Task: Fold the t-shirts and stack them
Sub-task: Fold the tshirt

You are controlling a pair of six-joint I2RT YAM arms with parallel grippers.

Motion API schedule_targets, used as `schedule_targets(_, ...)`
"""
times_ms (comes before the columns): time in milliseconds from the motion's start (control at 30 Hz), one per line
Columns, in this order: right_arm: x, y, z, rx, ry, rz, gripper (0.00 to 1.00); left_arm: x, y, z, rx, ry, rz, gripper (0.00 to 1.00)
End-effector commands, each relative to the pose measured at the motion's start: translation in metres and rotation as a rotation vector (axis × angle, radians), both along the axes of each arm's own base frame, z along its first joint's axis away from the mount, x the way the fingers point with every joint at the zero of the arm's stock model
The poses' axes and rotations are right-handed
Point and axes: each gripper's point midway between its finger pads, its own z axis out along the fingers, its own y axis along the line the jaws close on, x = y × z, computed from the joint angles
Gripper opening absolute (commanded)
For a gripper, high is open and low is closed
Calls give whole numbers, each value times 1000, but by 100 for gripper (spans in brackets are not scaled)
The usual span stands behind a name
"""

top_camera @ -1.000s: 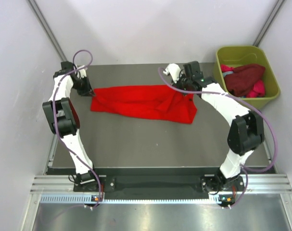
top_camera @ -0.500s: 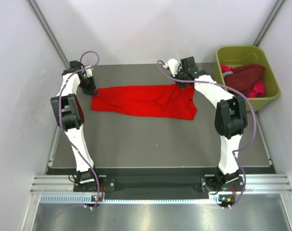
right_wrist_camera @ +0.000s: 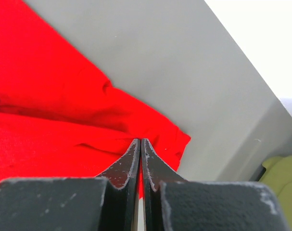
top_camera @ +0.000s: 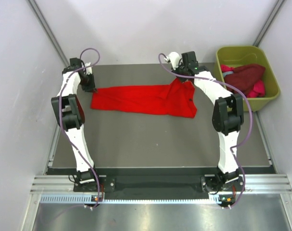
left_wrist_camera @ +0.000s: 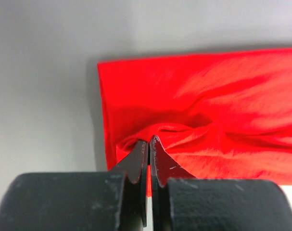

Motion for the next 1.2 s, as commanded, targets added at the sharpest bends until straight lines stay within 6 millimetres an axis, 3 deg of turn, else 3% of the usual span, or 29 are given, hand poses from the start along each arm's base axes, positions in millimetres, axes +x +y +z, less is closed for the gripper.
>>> schedule_targets(0,19,-8,16,26,-62,-40,0,-10,14,23,19,-31,35,0)
schedule_targets(167,21,-12,3,20,-42,-58,0,-15,23,13,49,-1,39,0)
schedule_targets(400,25,-24,-3,6,-39,-83,0,-18,35,15,61,-2,66,0)
schedule_targets(800,33,-30,-5,4,-54,-111,0,-2,27,28,58,-59,46,0)
schedule_targets(967,38,-28,-9,8,-55,-116,0,-1,28,21,72,-44,66,1)
schedule_targets(1033,38,-27,-10,10,-53,-116,0,1,31,25,88,-54,77,13)
schedule_targets(1133,37,-27,-13,6,-50,-116,0,3,37,39,124,-78,95,55)
schedule_targets(1167,36,-28,-13,4,-47,-119,0,3,37,44,129,-87,88,61)
